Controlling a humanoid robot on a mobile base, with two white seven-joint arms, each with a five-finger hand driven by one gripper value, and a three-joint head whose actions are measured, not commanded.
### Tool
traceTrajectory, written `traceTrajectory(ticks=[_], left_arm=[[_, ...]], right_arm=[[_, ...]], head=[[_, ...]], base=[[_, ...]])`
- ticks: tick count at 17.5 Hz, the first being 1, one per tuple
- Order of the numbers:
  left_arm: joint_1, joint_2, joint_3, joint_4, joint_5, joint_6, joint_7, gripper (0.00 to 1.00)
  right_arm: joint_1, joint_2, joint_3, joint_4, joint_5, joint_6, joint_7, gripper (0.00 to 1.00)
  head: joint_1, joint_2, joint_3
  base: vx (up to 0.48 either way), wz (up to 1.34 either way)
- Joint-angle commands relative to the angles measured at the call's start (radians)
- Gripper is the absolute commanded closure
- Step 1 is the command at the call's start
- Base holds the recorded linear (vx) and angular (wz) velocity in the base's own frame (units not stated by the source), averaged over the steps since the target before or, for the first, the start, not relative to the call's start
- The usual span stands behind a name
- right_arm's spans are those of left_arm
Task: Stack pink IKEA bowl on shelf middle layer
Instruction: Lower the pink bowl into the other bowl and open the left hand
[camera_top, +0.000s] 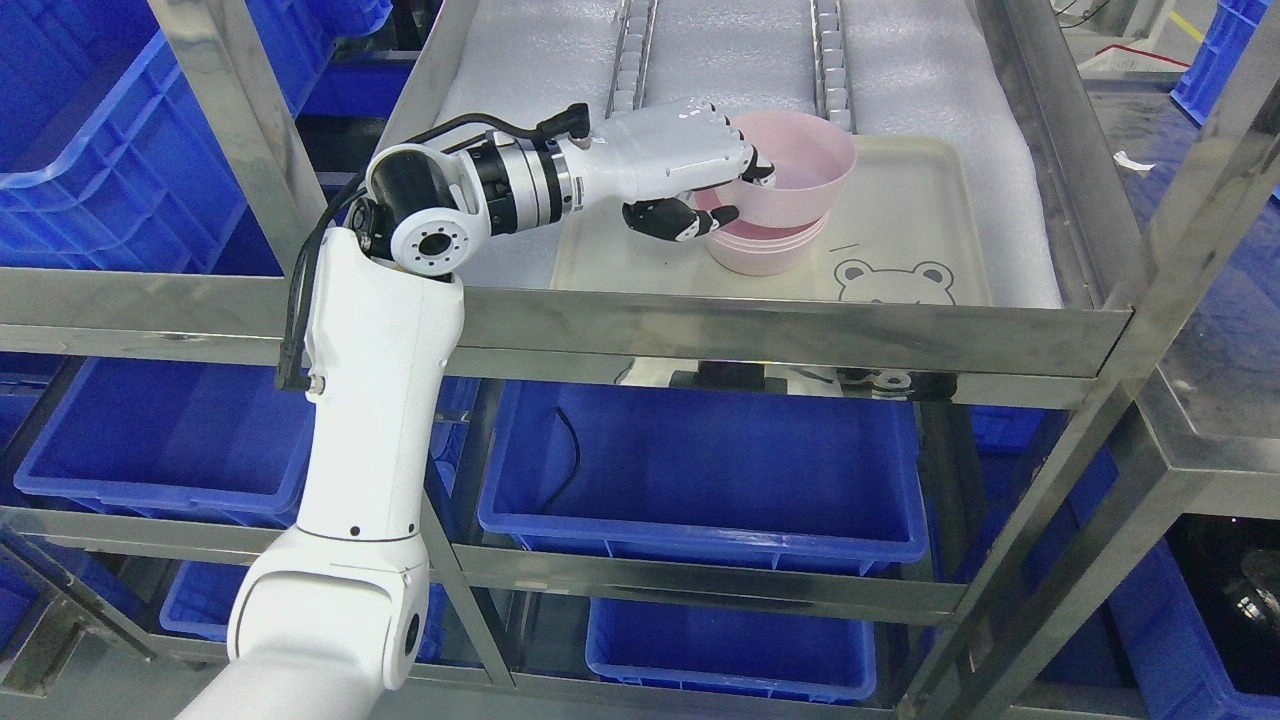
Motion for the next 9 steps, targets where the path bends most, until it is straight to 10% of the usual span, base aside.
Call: traceTrajectory(ticks=[1, 9], left_arm=[[0.008, 0.017, -0.010, 0.011, -0.014, 0.000, -0.002, 0.96], [0.005, 0.017, 0.040, 0.011, -0.091, 0.000, 0.002, 0.89]], right_arm=[[0.003, -0.017, 0.000, -0.017, 0.000, 0.000, 0.000, 0.00], [0.003, -0.017, 0.000, -0.017, 0.000, 0.000, 0.000, 0.00]], head=[[0.0000, 0.000, 0.000], [0.0000, 0.000, 0.000]], base=[[0.000, 0.00], [0.000, 0.00]])
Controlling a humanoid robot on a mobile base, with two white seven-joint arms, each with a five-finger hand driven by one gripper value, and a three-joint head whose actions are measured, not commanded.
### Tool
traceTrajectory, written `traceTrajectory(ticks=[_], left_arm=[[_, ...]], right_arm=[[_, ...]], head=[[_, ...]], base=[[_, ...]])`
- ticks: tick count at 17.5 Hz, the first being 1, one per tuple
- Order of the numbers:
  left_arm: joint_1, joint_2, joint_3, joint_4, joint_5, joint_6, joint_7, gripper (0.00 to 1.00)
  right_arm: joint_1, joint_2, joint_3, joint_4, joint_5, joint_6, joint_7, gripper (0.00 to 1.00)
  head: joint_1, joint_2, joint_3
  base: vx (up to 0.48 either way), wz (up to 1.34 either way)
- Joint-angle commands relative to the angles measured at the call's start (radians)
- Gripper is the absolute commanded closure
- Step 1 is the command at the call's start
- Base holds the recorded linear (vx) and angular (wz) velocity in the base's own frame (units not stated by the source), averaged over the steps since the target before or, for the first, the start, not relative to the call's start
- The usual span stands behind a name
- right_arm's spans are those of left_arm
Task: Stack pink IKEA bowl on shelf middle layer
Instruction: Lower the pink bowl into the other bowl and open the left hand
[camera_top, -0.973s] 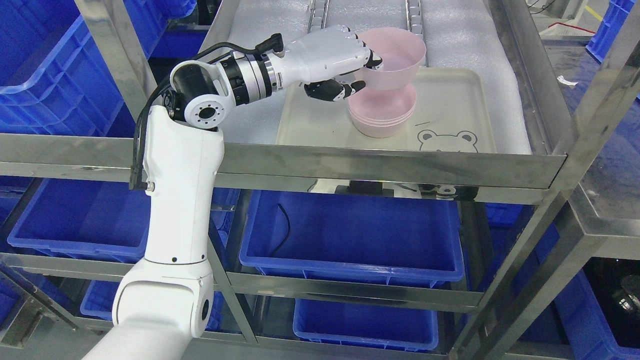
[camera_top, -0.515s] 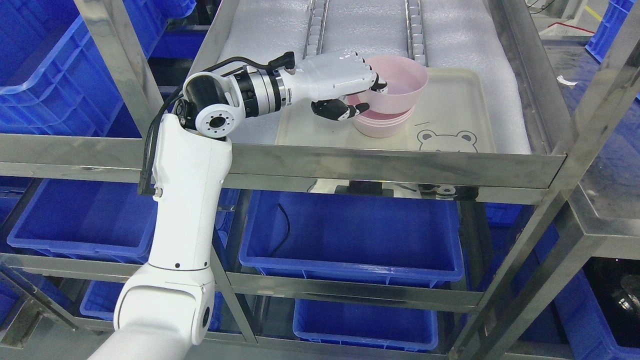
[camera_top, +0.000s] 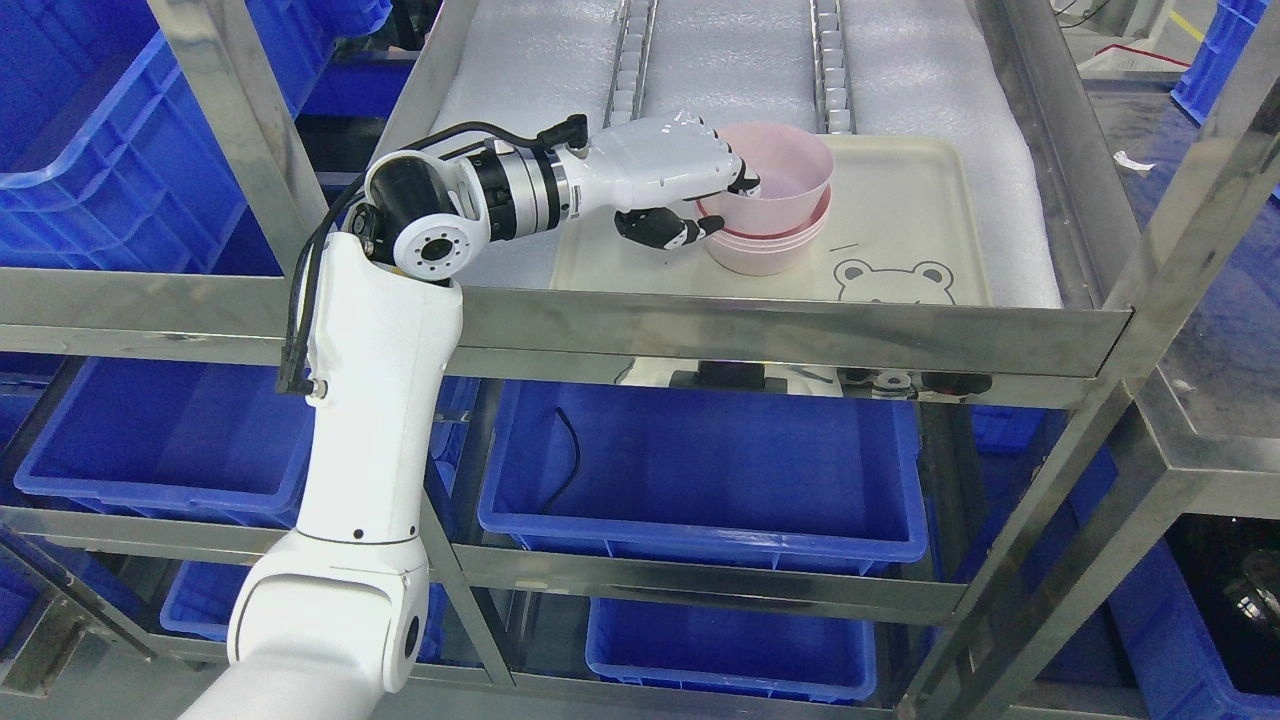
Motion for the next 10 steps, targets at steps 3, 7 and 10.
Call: traceTrajectory(ticks=[3, 7, 10], left_arm=[[-0.001, 0.017, 0.018, 0.005, -0.020, -0.003, 0.016, 0.72], [-0.002, 0.017, -0.028, 0.007, -0.014, -0.003, 0.174, 0.28], [0.001, 0.017, -0.056, 0.005, 0.240, -0.018, 0.222, 0.20]], right_arm=[[0.005, -0.017, 0.000, -0.017, 0.000, 0.001, 0.000, 0.00], [0.003, -0.017, 0.000, -0.017, 0.000, 0.001, 0.000, 0.00], [0.003, -0.017, 0.000, -0.017, 0.000, 0.001, 0.000, 0.00]], head=[[0.0000, 0.000, 0.000], [0.0000, 0.000, 0.000], [0.0000, 0.000, 0.000]], base=[[0.000, 0.00], [0.000, 0.00], [0.000, 0.00]])
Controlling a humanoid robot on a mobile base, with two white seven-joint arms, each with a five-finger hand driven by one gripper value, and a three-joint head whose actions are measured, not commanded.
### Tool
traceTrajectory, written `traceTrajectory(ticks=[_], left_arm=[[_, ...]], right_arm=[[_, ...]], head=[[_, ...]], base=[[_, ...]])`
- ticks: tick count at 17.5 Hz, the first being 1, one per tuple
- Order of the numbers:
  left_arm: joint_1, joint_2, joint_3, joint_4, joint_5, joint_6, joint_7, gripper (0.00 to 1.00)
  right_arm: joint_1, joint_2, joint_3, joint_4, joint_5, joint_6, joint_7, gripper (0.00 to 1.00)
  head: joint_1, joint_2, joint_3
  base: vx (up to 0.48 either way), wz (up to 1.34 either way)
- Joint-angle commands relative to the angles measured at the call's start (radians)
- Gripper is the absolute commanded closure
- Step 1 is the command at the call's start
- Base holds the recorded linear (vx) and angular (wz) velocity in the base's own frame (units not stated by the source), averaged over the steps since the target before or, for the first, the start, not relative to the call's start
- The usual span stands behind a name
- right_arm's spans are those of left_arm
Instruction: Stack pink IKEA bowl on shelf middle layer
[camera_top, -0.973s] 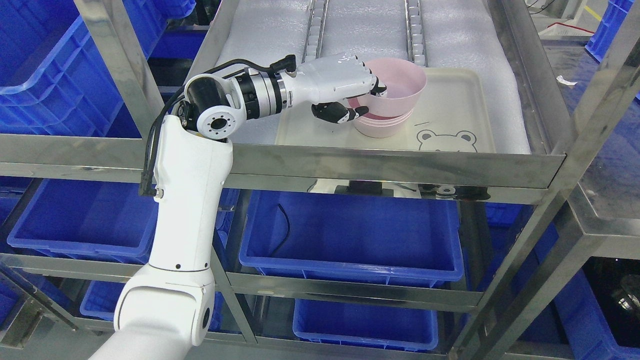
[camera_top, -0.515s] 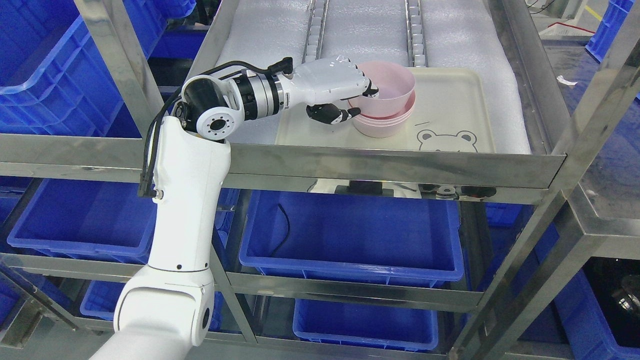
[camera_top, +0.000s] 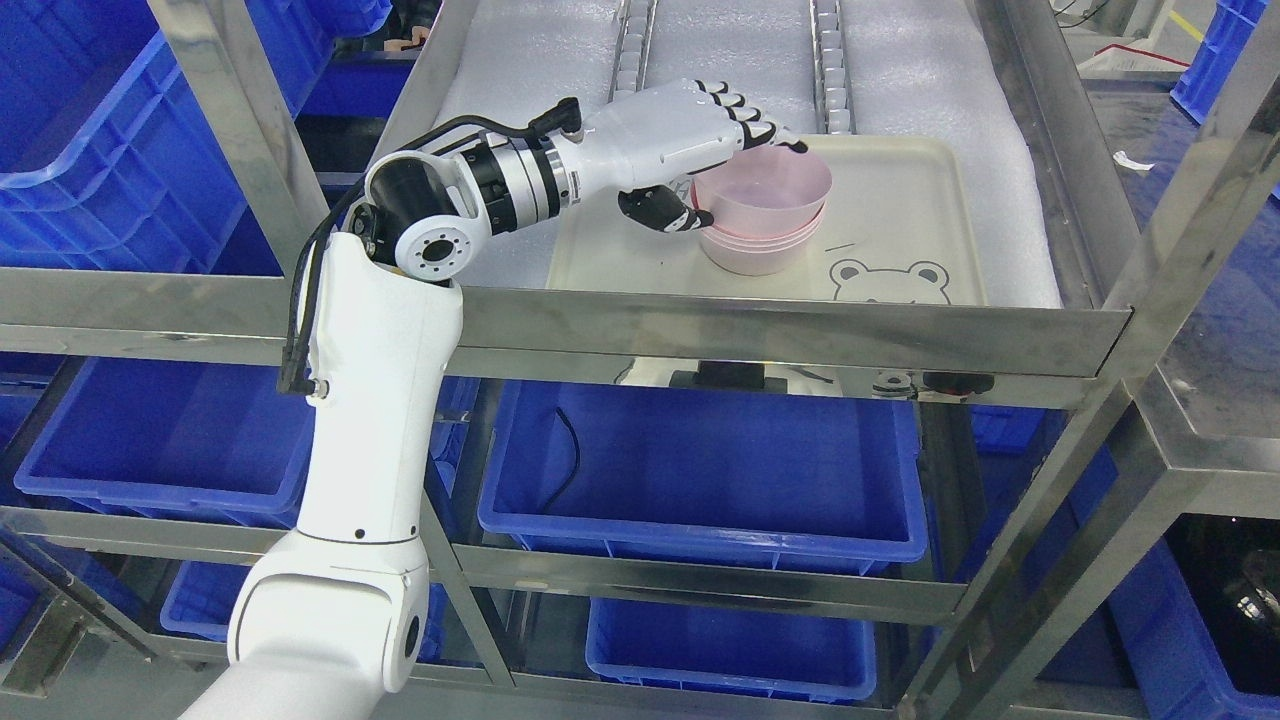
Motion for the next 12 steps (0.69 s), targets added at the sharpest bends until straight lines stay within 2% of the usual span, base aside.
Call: traceTrajectory(ticks=[1, 2, 4, 8, 12], left_arm=[[0.000, 0.017, -0.061, -0.011, 0.327, -0.026, 0.041, 0.14], [0.001, 0.017, -0.082, -0.041, 0.414, -0.026, 0.041, 0.12], [0.036, 0.017, -0.165, -0.075, 0.421, -0.026, 0.052, 0.10], [0.191, 0.017, -0.349, -0.123, 0.417, -0.026, 0.081, 0.10], [0.334, 0.017, -0.392, -0.169, 0.417, -0.026, 0.081, 0.10]], right_arm=[[0.005, -0.017, 0.000, -0.017, 0.000, 0.001, 0.000, 0.00], [0.003, -0.017, 0.000, -0.017, 0.000, 0.001, 0.000, 0.00], [0.003, -0.017, 0.000, -0.017, 0.000, 0.001, 0.000, 0.00], [0.005, -0.017, 0.000, -0.017, 0.000, 0.001, 0.000, 0.00], [0.003, -0.017, 0.000, -0.017, 0.000, 0.001, 0.000, 0.00]], head=[[0.0000, 0.000, 0.000], [0.0000, 0.000, 0.000], [0.0000, 0.000, 0.000], [0.0000, 0.000, 0.000], [0.0000, 0.000, 0.000]], base=[[0.000, 0.00], [0.000, 0.00], [0.000, 0.00], [0.000, 0.00], [-0.017, -0.05]])
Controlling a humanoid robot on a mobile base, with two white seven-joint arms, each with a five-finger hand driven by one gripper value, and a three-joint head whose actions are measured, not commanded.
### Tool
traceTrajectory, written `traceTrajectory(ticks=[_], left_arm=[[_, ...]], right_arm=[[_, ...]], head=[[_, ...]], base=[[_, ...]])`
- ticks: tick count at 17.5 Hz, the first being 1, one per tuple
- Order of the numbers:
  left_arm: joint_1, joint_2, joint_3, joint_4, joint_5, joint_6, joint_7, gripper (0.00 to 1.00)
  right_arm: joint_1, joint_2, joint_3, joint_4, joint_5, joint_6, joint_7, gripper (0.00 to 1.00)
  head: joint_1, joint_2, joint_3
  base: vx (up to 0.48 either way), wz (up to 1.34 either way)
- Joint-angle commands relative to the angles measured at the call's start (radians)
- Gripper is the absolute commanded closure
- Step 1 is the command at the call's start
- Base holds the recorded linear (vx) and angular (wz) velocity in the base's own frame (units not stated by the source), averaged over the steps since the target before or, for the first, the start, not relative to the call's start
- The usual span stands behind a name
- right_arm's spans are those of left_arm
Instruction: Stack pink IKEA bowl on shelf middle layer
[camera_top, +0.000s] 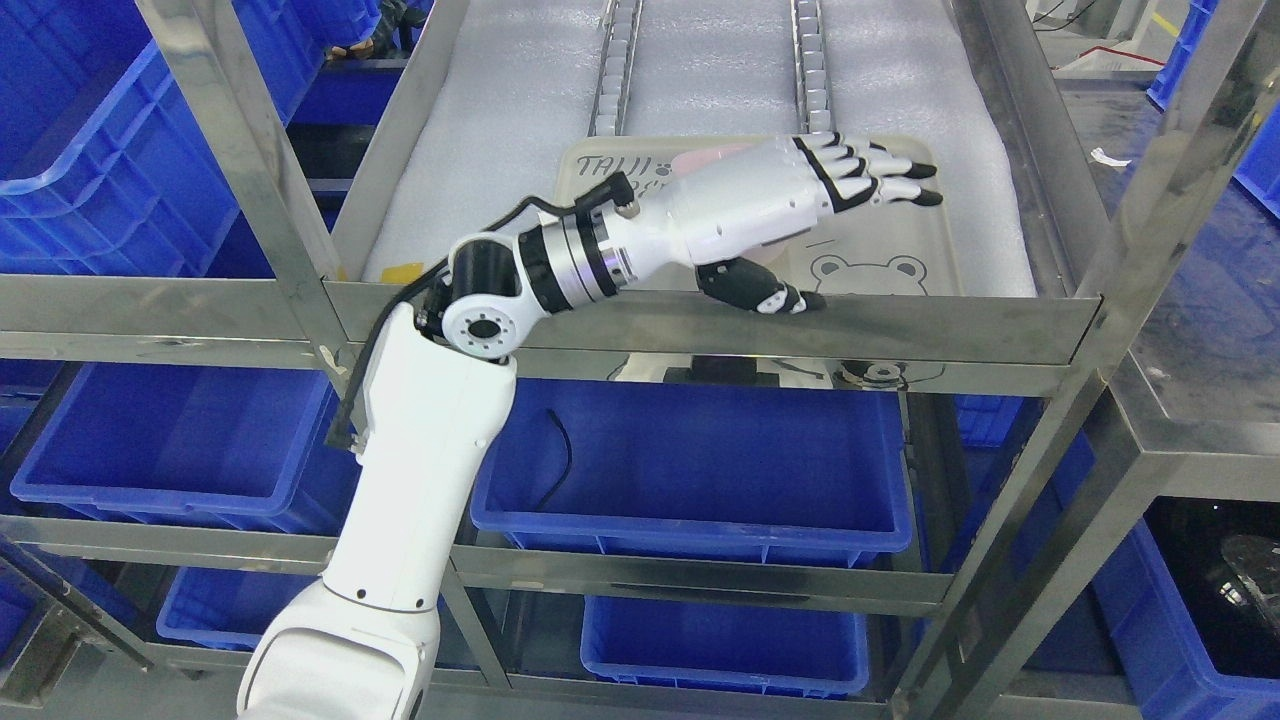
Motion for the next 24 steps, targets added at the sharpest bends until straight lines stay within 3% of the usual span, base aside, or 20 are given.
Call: traceTrajectory(ticks=[1, 5, 8, 13, 17, 21, 24], left_arm=[[0.190, 0.017, -0.196, -0.096, 0.037, -0.001, 0.002, 0.10], [0.368, 0.017, -0.148, -0.080, 0.032, -0.001, 0.004, 0.10], [0.517, 0.017, -0.044, 0.114, 0.048, -0.001, 0.036, 0.06], [0.536, 0.017, 0.166, 0.454, 0.144, 0.065, 0.362, 0.01], [0.522, 0.017, 0.240, 0.454, 0.242, 0.166, 0.403, 0.00], [0.508, 0.017, 0.245, 0.438, 0.275, 0.251, 0.519, 0.00], [0.524, 0.017, 0.248, 0.317, 0.313, 0.378, 0.590, 0.00]], right_arm=[[0.003, -0.017, 0.000, -0.017, 0.000, 0.002, -0.001, 0.00], [0.005, -0.017, 0.000, -0.017, 0.000, 0.002, -0.001, 0.00], [0.003, -0.017, 0.000, -0.017, 0.000, 0.002, -0.001, 0.00], [0.003, -0.017, 0.000, -0.017, 0.000, 0.002, -0.001, 0.00], [0.003, -0.017, 0.000, -0.017, 0.000, 0.002, -0.001, 0.00], [0.003, -0.017, 0.000, -0.017, 0.000, 0.002, -0.001, 0.00], [0.003, -0.017, 0.000, -0.017, 0.000, 0.002, -0.001, 0.00]], head=[[0.0000, 0.000, 0.000], [0.0000, 0.000, 0.000], [0.0000, 0.000, 0.000], [0.0000, 0.000, 0.000], [0.0000, 0.000, 0.000], [0.0000, 0.000, 0.000], [0.0000, 0.000, 0.000]], base=[[-0.043, -0.07], [-0.067, 0.00], [-0.053, -0.05], [0.007, -0.03], [0.022, 0.01], [0.005, 0.00], [0.000, 0.00]])
